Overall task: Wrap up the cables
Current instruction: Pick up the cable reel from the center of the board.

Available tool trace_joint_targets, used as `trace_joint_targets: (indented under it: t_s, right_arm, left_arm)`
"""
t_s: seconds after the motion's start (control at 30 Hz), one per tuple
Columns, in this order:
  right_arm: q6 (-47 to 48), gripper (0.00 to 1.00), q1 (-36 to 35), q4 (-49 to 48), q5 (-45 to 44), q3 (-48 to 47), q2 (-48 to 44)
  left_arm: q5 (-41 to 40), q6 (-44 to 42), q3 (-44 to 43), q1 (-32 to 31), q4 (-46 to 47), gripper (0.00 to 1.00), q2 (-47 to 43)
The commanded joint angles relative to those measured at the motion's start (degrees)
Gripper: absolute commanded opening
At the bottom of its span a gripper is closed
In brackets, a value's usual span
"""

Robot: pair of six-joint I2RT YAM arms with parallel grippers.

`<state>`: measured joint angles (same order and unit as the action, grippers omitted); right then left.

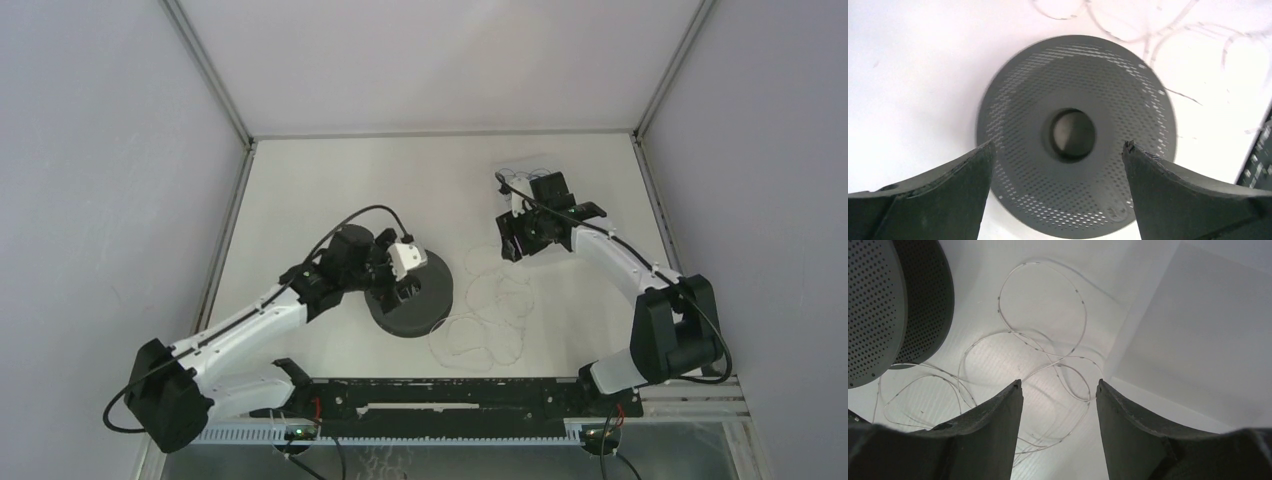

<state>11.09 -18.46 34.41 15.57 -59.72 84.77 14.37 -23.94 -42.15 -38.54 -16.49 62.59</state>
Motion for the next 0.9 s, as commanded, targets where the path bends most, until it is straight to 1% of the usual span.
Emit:
trace_joint_targets:
  t_s: [0.0,0.2,0.43,0.67,0.87]
  right_arm:
    - [1.64,0.63,1.50,-2.16,0.89,-0.13,-3.50]
    - [2.22,0.63,2.88,-2.41,2.15,0.76,-4.88]
    - [2.13,0.63,3.78,-2.10,4.19,0.94,-5.36]
    - [2.24,0.63,4.04,-1.98,4.73,0.94,-5.32]
    - [2.26,0.63,4.04,-1.98,4.91,0.96,-5.23]
  left_arm:
    - [6.03,-8.58,-1.77,-3.46,-8.06,1.00,3.02]
    - [7.10,-12.65,-4.90,-6.06,-13.69,1.00,9.21]
    - [5.37,-12.76,-5.83,-7.42,-13.67,1.00,12.77]
    - [11.06,-12.05,-7.21,-7.42,-15.99,1.00,11.88]
    - [6.93,-12.36,-6.43,-7.49,-13.71,1.00,14.07]
